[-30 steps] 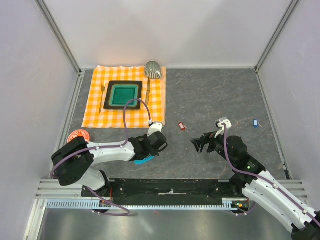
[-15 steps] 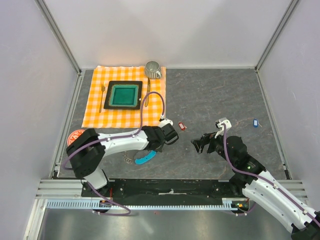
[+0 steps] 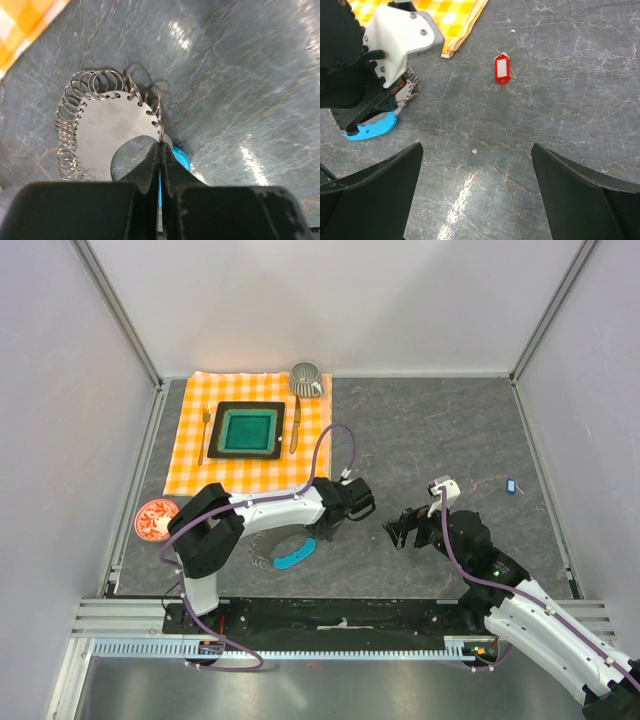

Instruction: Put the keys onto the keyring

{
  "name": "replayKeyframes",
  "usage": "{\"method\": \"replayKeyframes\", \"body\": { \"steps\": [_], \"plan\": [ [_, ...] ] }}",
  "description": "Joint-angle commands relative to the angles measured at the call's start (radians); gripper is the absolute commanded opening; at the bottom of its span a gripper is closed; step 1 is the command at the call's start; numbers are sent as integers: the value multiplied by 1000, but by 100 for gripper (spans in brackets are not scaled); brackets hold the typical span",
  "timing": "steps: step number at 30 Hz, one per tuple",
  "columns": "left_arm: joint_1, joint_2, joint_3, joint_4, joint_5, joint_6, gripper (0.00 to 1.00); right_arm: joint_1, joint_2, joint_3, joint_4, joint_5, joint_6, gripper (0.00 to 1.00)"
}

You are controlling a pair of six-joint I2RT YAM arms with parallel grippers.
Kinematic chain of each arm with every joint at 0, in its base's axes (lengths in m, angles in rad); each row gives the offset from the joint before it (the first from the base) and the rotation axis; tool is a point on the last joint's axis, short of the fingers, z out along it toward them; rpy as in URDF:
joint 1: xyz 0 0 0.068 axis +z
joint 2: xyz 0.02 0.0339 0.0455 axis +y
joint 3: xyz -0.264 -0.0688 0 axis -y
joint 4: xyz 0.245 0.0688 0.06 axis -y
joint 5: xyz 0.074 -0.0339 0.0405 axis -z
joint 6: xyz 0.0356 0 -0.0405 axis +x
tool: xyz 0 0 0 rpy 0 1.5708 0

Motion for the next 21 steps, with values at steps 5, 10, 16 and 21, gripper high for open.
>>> {"method": "replayKeyframes", "body": {
  "steps": [5,10,16,21],
  "plan": [
    [3,48,71,-43,146,106,2,2,-21,48,6,17,-13,98],
    [6,-30,8,30,232,132,2,2,-18,48,9,16,-14,98],
    [41,-7,-2,69,255,172,2,2,-11,46,12,7,-13,98],
    [64,4,-16,107,270,210,2,0,-27,42,11,10,-13,98]
  ]
}}
